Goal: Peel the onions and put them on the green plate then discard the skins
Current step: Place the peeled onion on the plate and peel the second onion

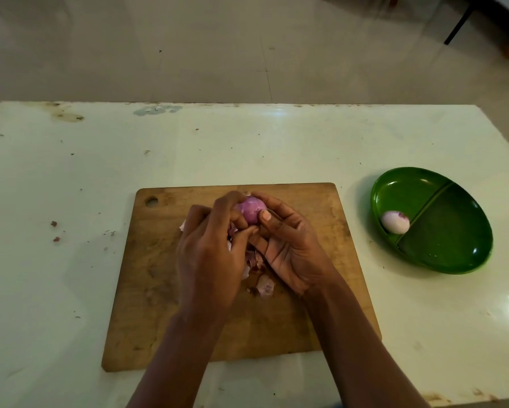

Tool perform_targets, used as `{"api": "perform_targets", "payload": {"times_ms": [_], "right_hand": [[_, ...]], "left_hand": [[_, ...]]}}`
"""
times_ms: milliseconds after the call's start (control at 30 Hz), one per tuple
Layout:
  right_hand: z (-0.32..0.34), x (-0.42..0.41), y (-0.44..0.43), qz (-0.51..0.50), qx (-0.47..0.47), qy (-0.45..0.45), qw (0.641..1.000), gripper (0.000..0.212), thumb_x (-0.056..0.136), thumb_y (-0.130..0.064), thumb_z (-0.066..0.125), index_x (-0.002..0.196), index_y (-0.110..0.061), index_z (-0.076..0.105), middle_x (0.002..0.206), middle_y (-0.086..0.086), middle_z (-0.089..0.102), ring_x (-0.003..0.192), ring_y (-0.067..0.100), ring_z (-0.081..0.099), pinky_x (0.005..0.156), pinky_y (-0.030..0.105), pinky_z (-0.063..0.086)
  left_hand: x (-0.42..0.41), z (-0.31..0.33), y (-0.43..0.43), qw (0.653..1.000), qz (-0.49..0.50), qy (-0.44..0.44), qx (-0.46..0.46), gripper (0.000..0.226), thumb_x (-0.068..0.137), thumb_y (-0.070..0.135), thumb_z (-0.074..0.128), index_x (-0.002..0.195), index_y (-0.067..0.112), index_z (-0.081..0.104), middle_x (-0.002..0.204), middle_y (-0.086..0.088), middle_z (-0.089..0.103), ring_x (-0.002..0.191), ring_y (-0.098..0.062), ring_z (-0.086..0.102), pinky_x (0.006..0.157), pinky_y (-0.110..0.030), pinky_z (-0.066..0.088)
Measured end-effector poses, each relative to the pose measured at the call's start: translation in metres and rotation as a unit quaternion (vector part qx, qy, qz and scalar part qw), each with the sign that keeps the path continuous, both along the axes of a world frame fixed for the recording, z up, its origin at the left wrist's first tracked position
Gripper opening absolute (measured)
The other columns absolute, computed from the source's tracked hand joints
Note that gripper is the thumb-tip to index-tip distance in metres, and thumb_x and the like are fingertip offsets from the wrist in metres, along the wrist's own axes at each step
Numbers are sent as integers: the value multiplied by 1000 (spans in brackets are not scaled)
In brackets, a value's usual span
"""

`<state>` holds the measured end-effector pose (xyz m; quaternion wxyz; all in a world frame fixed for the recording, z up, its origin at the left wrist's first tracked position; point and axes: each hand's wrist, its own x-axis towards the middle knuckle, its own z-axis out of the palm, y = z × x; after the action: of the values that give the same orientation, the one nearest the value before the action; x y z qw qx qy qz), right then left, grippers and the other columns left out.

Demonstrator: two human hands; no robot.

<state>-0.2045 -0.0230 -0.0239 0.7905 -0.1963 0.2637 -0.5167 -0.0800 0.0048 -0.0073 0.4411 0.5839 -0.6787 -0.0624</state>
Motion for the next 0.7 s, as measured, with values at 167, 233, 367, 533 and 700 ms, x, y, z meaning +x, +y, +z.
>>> {"api": "perform_targets", "payload": {"times_ms": [167, 233, 367, 533, 700], "right_hand": [[0, 1, 0, -8, 3, 6, 1000, 43, 66, -8, 74, 108, -3, 69, 116, 21, 66, 98, 30, 68, 75, 32, 59], [0, 1, 0, -9, 3, 2, 1000, 47, 66, -8, 76, 111, -2, 67, 116, 21, 65, 99, 30, 68, 76, 32, 59], [-2, 1, 0, -19, 15, -4, 1000, 57, 61, -11, 82, 114, 0, 64, 115, 21, 66, 96, 29, 69, 77, 33, 60], [-2, 0, -1, -51, 43, -16, 998, 51, 73, -21, 77, 115, 2, 58, 104, 20, 68, 89, 27, 70, 74, 32, 59], [1, -1, -1, -90, 86, -12, 992, 35, 84, -23, 58, 112, -2, 58, 108, 22, 66, 91, 30, 68, 72, 32, 60]], "left_hand": [[-2, 4, 1, 1000, 9, 16, -10, 71, 63, 5, 83, 121, 18, 46, 98, -13, 59, 83, -25, 64, 65, -34, 58], [0, 4, 1, 1000, 15, 24, -13, 67, 65, 7, 82, 120, 18, 47, 99, -14, 60, 85, -22, 64, 67, -29, 56], [0, 0, 0, 998, 17, -8, -56, 59, 63, 3, 83, 112, 15, 52, 91, -13, 63, 81, -15, 61, 60, -29, 57], [-1, -2, 5, 999, -14, -7, -41, 43, 72, 14, 74, 110, 15, 53, 88, -9, 65, 82, -22, 65, 58, -36, 58], [2, -9, 11, 998, -34, -27, -36, 29, 86, 34, 59, 90, 7, 69, 76, -6, 65, 68, -19, 62, 49, -33, 53]]}}
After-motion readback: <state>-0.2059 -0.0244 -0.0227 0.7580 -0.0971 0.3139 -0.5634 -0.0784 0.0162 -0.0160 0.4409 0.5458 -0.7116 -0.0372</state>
